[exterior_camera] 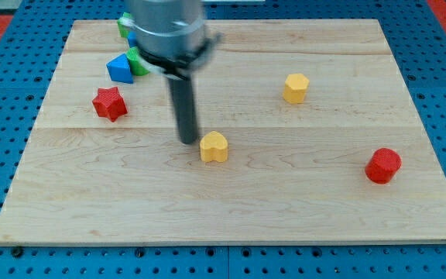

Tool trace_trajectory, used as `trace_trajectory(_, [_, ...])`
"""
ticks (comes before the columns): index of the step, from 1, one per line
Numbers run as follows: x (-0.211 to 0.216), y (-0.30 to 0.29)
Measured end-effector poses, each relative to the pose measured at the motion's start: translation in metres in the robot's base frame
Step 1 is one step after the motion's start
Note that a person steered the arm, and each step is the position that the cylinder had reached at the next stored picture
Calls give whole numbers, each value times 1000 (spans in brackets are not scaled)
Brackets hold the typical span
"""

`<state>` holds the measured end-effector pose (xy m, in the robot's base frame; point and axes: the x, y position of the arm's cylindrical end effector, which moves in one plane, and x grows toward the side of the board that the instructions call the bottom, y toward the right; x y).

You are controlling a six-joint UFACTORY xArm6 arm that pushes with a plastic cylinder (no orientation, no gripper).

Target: Push the yellow heart closer to the red circle

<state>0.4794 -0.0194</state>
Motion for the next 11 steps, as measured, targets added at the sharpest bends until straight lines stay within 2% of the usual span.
trace_trajectory(1, [19, 112])
trace_trajectory(2, [28, 117])
trace_trajectory(3, [14, 30])
trace_trajectory(4, [42, 19])
trace_trajectory(5, [56, 94])
trace_trajectory(6, [63, 139])
trace_trajectory(7, [114, 126])
trace_trajectory(9, [107, 223])
trace_trajectory(11, [100, 156])
